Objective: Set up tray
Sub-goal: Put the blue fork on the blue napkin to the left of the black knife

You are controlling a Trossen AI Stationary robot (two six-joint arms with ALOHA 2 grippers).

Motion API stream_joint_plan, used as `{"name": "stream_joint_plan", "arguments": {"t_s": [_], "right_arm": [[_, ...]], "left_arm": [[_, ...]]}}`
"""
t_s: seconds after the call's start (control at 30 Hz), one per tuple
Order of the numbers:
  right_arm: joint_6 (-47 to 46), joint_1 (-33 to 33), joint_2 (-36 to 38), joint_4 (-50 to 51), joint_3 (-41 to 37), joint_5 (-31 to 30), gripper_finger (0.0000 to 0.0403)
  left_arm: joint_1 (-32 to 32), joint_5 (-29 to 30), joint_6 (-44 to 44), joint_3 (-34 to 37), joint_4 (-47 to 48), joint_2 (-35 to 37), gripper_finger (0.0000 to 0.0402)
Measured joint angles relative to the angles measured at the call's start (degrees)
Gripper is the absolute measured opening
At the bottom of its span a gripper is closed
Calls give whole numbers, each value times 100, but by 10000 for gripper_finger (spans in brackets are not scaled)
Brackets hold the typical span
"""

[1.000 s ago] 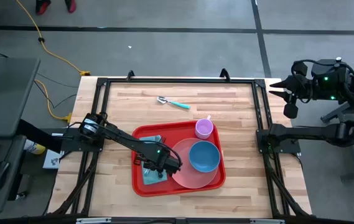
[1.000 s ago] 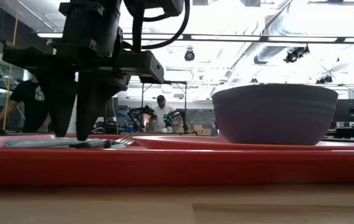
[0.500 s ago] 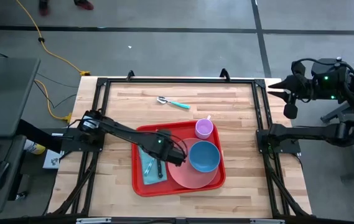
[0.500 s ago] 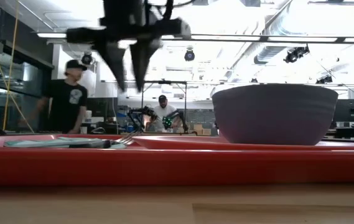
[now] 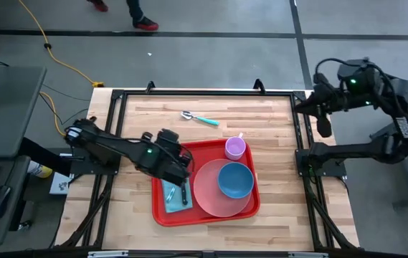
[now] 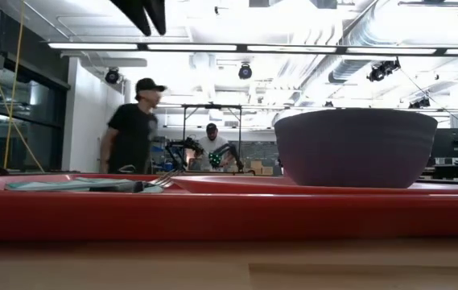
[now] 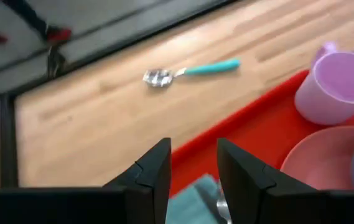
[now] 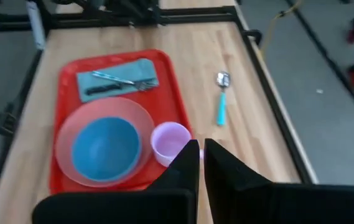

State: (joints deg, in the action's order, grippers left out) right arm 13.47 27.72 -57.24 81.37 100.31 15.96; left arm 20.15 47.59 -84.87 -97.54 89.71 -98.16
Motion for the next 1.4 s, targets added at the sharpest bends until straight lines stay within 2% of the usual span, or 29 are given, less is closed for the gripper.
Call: {"name": "stream_joint_plan", "arguments": {"t_s": [0.1, 0.2, 0.3, 0.53, 0.63, 0.73, 0.87, 1.03, 1.23, 1.4], "right_arm": [[-128, -44, -277, -209, -1, 262, 1], [-418, -249, -495, -805, -334, 390, 0], [-888, -574, -653, -1712, -1023, 533, 0], [-2366, -1540, -1190, -4413, -2877, 764, 0], [-2866, -1910, -1585, -5525, -3363, 752, 0], [-3162, -2187, -2044, -6093, -3535, 648, 0], [-3391, -2377, -2633, -6457, -3427, 598, 0], [-3255, -2519, -3199, -6335, -2689, 351, 0], [-2644, -2592, -4117, -4870, -1224, -294, 0], [-2490, -2587, -5161, -3806, -376, -448, 0]], "left_arm": [[132, 280, 374, 200, 37, 406, 156], [259, 464, 663, 441, -3, 827, 156], [330, 770, 1221, 596, -88, 1277, 156], [603, 880, 1959, 1066, 9, 2298, 156], [624, 920, 2238, 1276, 31, 2660, 156], [616, 896, 2390, 1556, 30, 2978, 156], [616, 830, 2510, 1887, 30, 3421, 156], [616, 697, 2530, 2246, 6, 3887, 156], [616, 678, 2798, 2459, -20, 4380, 156], [616, 682, 3182, 2461, -20, 4629, 156]]}}
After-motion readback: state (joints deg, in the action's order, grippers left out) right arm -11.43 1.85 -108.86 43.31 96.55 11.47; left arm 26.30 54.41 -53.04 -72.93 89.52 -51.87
